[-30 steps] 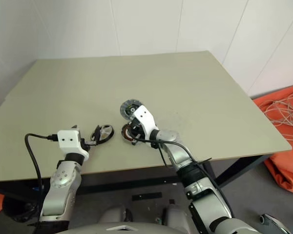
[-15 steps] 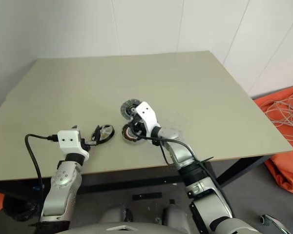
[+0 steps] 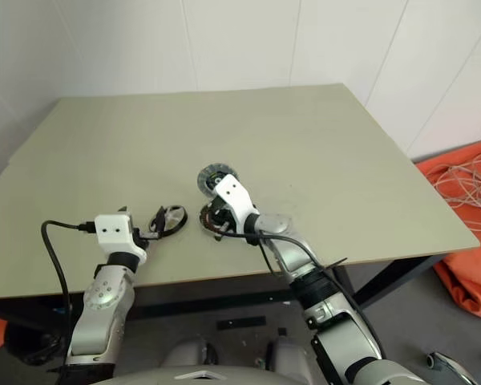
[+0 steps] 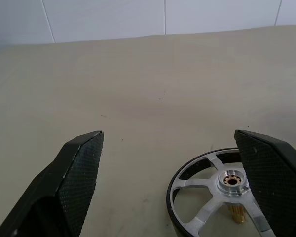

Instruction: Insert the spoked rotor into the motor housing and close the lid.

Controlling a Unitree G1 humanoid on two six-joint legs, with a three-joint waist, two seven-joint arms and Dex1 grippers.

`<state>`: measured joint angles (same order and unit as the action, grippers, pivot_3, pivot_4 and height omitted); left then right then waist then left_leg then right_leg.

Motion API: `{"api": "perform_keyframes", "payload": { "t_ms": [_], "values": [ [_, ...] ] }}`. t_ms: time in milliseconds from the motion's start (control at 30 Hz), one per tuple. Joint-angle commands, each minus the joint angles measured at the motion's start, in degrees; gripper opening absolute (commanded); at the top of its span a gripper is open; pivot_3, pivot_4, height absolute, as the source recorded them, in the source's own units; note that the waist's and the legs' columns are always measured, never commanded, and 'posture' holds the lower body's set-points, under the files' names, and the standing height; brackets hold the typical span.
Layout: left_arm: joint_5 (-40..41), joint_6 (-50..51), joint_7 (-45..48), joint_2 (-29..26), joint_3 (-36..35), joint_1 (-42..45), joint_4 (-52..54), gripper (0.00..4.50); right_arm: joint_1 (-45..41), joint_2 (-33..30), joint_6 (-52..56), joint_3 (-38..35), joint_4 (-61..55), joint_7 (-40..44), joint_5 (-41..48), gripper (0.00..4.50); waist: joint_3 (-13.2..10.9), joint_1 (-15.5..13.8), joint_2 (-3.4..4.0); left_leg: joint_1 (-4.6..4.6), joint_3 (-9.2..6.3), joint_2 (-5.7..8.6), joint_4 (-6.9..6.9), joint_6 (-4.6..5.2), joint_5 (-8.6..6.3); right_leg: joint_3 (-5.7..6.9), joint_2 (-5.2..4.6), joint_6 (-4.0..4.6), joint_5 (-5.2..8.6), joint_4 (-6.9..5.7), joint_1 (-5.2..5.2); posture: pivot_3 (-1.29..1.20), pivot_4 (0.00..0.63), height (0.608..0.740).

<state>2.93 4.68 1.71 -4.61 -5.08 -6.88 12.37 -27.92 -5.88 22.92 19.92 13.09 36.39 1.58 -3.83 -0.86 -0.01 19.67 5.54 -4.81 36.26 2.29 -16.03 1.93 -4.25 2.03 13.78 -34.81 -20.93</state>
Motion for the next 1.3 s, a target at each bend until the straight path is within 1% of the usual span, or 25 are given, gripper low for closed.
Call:
{"api": "perform_keyframes", "payload": {
  "t_ms": [33, 300, 467, 567, 700, 833, 1100, 1300],
  "values": [
    [-0.3, -1.5, -0.1, -0.1, -0.1, 0.1, 1.8, 4.5, -0.8, 0.6, -0.4, -1.2, -1.1, 0.1, 1.0, 0.02, 0.0, 0.0, 0.0, 0.0, 0.0, 0.0, 0.0, 0.0, 0.0, 0.0, 0.0, 0.0, 0.0, -0.01, 0.0, 0.0, 0.0, 0.74],
    [-0.1, -1.5, 0.1, -0.1, -0.1, -0.2, 2.0, 4.5, -1.9, 1.4, 0.9, -5.6, -7.6, -0.1, 5.3, 0.02, 0.0, 0.0, -0.01, 0.05, 0.0, 0.0, 0.0, 0.01, 0.0, 0.0, 0.0, 0.0, 0.0, 0.02, -0.04, 0.0, 0.0, 0.74],
    [-0.1, -1.4, 0.3, -0.2, 0.0, 0.2, 1.7, 4.5, -1.0, 1.2, 1.8, -4.6, -7.3, -0.1, 4.7, 0.02, 0.0, 0.0, -0.02, 0.04, 0.0, 0.0, 0.0, 0.01, -0.01, 0.0, 0.0, 0.0, 0.0, 0.02, -0.03, 0.0, 0.0, 0.74],
    [-0.1, -1.4, 0.4, -0.1, 0.0, 0.4, 1.6, 4.5, 0.3, 0.4, 2.3, -2.5, -5.9, 0.6, 3.5, 0.02, 0.0, 0.0, -0.02, 0.04, 0.0, 0.0, 0.0, 0.0, 0.0, 0.0, 0.0, 0.0, 0.0, 0.01, -0.03, 0.0, 0.0, 0.74],
    [-0.2, -1.4, 0.2, 0.0, 0.0, 0.5, 1.6, 4.5, 0.7, -1.5, 1.9, 1.4, -2.5, -0.4, -0.7, 0.02, 0.0, 0.0, -0.01, 0.04, 0.0, 0.0, 0.0, 0.0, 0.0, 0.01, 0.0, 0.0, 0.0, 0.02, -0.03, 0.0, 0.0, 0.74],
    [-0.2, -1.4, 0.1, 0.0, -0.2, 0.5, 1.5, 4.5, -0.5, -1.3, 2.0, 1.3, -1.8, -1.0, -1.3, 0.02, 0.0, 0.0, -0.03, -0.03, 0.0, -0.01, 0.0, -0.03, 0.01, 0.0, 0.0, 0.0, 0.0, 0.0, 0.02, 0.0, 0.0, 0.74],
    [-0.1, -1.6, 0.3, 0.1, -0.1, 0.1, 1.6, 4.5, -3.5, 1.3, 2.4, -3.6, -6.2, -1.6, 2.6, 0.02, 0.0, 0.0, -0.04, 0.05, -0.01, -0.01, 0.0, -0.04, 0.02, 0.0, 0.0, 0.0, -0.01, -0.01, -0.05, 0.0, 0.0, 0.74],
    [-0.1, -1.5, 0.4, 0.1, 0.0, 0.2, 1.5, 4.5, -3.5, 1.5, 2.2, -3.3, -5.4, -1.9, 1.9, 0.02, 0.0, 0.0, -0.05, 0.05, -0.01, 0.0, 0.0, -0.02, 0.01, 0.02, 0.0, 0.01, -0.01, 0.01, -0.04, 0.0, 0.0, 0.74]
  ]
}}
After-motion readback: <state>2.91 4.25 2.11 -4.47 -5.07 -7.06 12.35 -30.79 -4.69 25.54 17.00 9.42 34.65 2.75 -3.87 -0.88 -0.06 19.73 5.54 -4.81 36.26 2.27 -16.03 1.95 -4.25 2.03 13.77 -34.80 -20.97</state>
